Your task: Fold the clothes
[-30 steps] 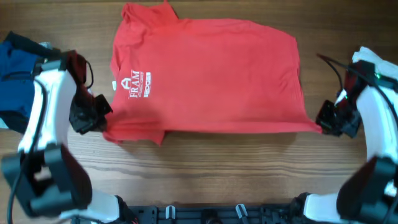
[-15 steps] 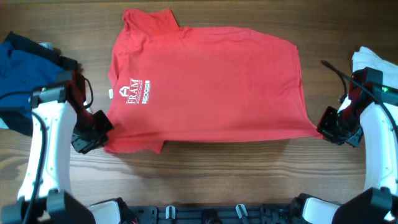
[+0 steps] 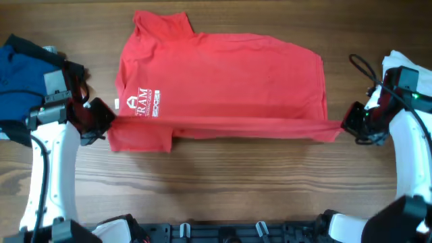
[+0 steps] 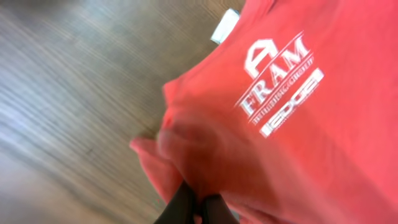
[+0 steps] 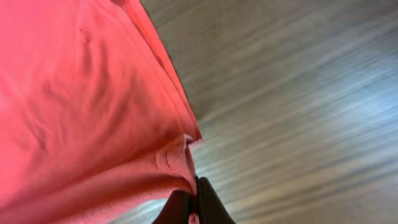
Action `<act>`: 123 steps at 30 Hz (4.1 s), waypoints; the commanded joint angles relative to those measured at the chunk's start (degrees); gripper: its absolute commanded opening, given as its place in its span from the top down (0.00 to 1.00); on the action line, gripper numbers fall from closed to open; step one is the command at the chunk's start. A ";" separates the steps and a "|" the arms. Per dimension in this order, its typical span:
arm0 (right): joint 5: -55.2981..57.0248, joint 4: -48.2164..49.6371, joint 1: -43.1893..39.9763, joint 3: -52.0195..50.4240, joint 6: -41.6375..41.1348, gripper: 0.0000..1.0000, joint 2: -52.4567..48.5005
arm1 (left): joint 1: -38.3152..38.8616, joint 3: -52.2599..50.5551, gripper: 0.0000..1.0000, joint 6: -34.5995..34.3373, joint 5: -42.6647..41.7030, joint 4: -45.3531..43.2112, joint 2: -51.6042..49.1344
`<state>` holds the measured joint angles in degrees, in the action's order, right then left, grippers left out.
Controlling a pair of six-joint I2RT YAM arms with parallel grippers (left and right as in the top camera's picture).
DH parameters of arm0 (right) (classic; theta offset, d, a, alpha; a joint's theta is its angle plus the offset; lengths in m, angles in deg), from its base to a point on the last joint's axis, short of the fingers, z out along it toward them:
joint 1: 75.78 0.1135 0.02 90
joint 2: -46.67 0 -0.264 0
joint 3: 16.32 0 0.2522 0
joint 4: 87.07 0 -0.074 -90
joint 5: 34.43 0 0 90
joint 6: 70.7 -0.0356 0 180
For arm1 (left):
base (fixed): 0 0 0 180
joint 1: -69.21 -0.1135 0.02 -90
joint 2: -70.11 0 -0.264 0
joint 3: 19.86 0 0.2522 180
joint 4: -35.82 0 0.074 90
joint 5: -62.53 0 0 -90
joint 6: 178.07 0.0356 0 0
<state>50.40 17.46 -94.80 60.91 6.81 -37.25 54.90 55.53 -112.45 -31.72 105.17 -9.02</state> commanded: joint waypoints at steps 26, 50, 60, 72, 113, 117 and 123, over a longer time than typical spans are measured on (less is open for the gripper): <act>-4.13 22.38 5.77 -0.17 4.83 0.95 -16.26 | 3.32 -0.66 0.92 -0.50 -4.92 -23.15 -19.71; -3.87 26.73 7.93 -0.17 3.54 0.59 -17.99 | 3.34 -0.66 0.73 -0.48 -11.41 -7.67 -20.22; -6.60 21.03 7.93 -0.17 3.54 0.60 -17.99 | 5.29 -0.66 0.75 5.95 -14.10 -2.67 -20.22; -6.56 19.93 7.93 -7.30 3.52 0.83 -17.99 | 24.06 -0.66 0.62 8.98 -4.70 -8.37 -20.22; -6.75 22.51 7.93 -9.57 3.52 0.86 -17.99 | 31.34 2.12 0.60 8.98 7.54 -7.80 -25.09; -6.73 22.47 7.93 -9.57 3.52 0.86 -17.99 | 32.02 2.12 0.60 8.98 5.16 -7.78 -25.53; -6.73 22.47 7.93 -9.57 3.52 0.86 -17.99 | 32.94 2.12 0.59 8.98 4.13 -7.17 -25.55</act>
<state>44.82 39.36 -87.28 52.53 10.17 -54.28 87.47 57.41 -104.21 -26.72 97.92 -33.94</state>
